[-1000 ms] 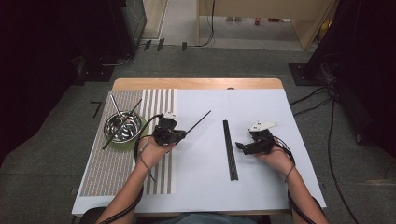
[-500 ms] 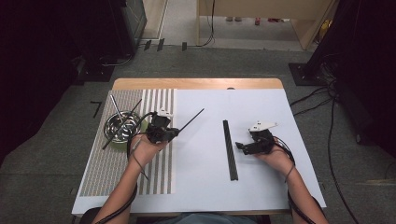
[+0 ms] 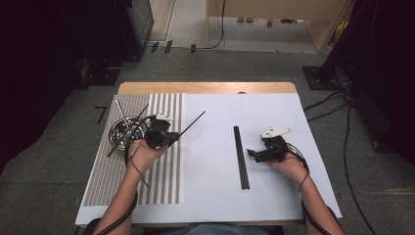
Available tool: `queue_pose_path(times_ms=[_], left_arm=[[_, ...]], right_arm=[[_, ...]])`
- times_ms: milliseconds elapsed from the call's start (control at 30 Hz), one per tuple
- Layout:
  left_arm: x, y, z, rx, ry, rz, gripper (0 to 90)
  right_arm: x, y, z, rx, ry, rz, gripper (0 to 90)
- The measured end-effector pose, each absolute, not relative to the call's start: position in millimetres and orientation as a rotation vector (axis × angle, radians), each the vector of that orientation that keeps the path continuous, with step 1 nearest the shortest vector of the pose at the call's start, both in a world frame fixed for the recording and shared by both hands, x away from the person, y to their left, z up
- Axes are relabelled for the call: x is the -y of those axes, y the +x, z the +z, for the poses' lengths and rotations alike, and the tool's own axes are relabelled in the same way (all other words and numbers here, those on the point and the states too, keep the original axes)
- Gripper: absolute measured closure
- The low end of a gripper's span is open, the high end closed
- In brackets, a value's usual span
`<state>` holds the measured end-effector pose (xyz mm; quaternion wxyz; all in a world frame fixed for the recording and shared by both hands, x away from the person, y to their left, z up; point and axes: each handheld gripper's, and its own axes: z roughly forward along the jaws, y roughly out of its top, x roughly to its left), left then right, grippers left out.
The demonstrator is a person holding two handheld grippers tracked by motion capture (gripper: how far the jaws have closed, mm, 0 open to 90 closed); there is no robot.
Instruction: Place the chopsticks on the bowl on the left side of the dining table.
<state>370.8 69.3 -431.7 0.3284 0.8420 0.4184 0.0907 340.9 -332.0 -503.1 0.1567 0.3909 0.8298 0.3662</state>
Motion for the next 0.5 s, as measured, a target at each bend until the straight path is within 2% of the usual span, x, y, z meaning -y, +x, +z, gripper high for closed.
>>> queue_pose_path(times_ms=[500], left_arm=[[-85.6,373.9,-430.9,-1.135,2.197,0.253,87.7]], right_arm=[[332.0,341.0,-503.1,-2.374,1.117,1.047,13.3]])
